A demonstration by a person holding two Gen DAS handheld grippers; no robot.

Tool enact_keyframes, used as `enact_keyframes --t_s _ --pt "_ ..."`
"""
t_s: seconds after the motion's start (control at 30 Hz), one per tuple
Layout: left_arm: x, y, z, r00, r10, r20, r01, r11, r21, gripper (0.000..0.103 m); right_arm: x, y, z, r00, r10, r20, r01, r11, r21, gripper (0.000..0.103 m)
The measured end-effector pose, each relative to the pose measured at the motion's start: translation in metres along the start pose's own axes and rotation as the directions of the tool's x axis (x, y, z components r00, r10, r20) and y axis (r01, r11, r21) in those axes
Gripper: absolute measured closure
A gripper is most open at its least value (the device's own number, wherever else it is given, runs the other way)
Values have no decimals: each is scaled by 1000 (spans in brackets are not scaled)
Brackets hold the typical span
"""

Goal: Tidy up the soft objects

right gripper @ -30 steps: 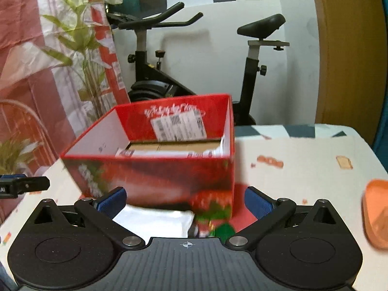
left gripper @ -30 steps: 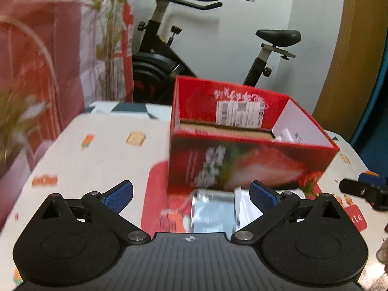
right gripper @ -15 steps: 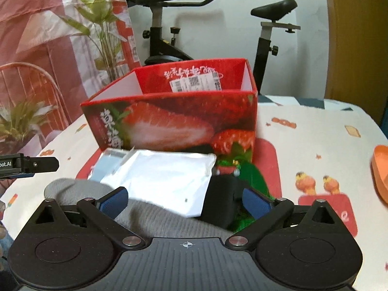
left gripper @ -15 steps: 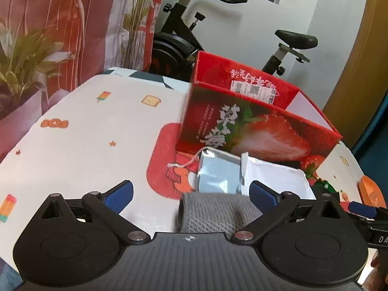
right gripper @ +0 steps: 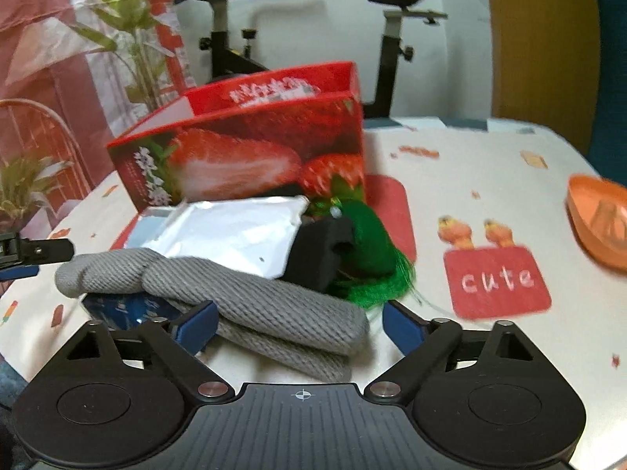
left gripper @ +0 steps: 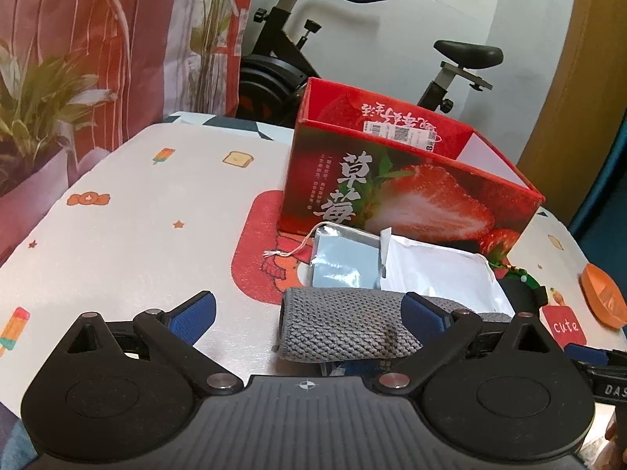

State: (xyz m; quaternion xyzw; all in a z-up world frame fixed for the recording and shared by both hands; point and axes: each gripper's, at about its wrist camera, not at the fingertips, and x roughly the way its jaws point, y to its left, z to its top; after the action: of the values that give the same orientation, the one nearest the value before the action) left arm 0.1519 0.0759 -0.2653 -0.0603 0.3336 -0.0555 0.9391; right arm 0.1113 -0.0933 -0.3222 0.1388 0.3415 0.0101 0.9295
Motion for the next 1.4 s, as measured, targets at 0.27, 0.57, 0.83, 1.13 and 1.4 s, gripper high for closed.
enact_keyframes --t_s 0.27,0.57,0.83,1.13,1.4 --pt "0 6 -2 1000 7 13 -7 999 -36 6 12 0 -6 1000 4 30 -3 1000 -27 18" --pt "12 7 -6 999 -39 -33 37 997 -63 10 18 7 -11 1000 1 14 0 997 -79 30" --pt "18 12 -10 997 -79 -25 76 991 -109 19 21 1 -12 1000 -3 -1 3 998 -61 53" --pt "20 11 -12 995 -101 -17 99 991 -92 46 21 -3 -12 1000 1 -6 -1 999 -47 64" --pt "13 8 -11 998 -58 29 59 998 -31 90 18 -5 -12 1000 6 9 -5 1000 -27 77"
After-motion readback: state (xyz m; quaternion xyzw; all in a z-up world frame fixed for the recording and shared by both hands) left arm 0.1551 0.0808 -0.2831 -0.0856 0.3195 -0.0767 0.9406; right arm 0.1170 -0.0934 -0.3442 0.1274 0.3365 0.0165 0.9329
